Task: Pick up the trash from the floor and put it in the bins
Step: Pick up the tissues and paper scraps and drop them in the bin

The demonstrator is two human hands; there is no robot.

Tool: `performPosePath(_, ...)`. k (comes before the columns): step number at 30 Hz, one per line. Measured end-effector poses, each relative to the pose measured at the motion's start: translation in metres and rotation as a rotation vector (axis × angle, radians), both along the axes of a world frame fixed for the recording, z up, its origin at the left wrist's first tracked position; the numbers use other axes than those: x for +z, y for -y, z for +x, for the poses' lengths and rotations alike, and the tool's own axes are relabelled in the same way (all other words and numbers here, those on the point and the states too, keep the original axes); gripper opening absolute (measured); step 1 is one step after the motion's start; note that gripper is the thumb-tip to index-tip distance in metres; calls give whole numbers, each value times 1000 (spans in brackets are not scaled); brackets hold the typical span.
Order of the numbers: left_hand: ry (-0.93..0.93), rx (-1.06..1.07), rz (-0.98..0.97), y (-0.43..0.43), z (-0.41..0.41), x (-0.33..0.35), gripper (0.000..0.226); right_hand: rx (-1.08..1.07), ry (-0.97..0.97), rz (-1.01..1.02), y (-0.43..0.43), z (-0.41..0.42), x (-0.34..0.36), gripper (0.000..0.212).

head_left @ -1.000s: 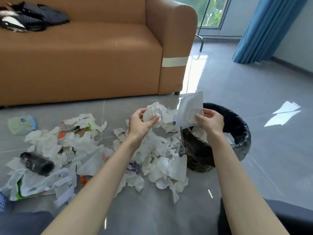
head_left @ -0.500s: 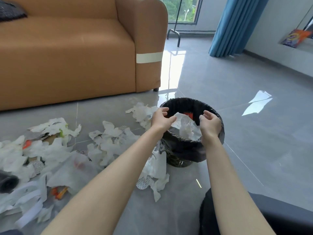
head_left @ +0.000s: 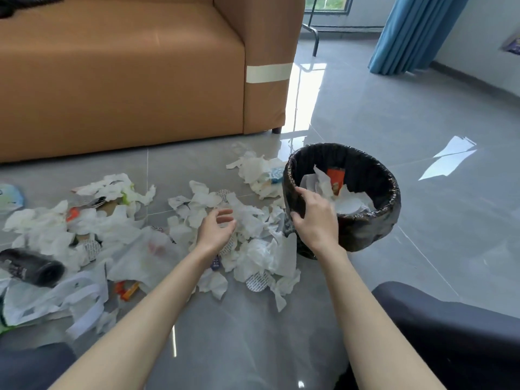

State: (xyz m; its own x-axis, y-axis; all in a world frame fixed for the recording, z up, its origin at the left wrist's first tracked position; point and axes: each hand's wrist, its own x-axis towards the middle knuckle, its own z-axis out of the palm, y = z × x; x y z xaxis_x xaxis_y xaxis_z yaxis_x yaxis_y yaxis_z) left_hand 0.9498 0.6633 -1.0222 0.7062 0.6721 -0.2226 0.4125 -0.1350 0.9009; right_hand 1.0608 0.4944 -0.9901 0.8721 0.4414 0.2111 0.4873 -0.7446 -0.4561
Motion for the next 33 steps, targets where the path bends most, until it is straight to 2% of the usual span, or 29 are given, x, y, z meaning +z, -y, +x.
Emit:
performPosePath(2, -37, -3, -26, 1, -8, -15, 31, -21, 68, -134, 5, 4, -6, 60)
performPosePath(4, -59, -34, -54, 5, -7, -25, 31, -78, 79, -183, 10, 11, -6, 66)
performPosePath(8, -84, -114, -88, 18, 8, -33, 31, -155, -2, -159, 22, 22, 2, 60)
performPosePath(15, -82, -161, -82, 30, 29, -39, 29, -267, 12, -149, 45, 36, -5, 67)
performPosePath(19, -96, -159, -29, 26, 28, -46, 31, -213, 98, -8, 41, 33, -10, 57)
performPosePath(22, -123, -164, 31, 20, 21, -52, 33, -103, 208, 87, 22, 19, -14, 50)
performPosePath(24, -155, -179, 78, 18, 13, -58, 35, -18, 203, 94, 8, 9, -19, 45)
performPosePath(26, -195, -206, 105, 17, 3, -67, 39, 67, 95, 57, -3, -1, -32, 44)
performPosePath(29, -300, -277, 166, 15, -11, -89, 48, 114, -192, -43, -11, -14, -64, 49)
performPosePath(33, -392, -336, 229, 15, -22, -112, 60, 22, -621, -209, -5, -30, -115, 76)
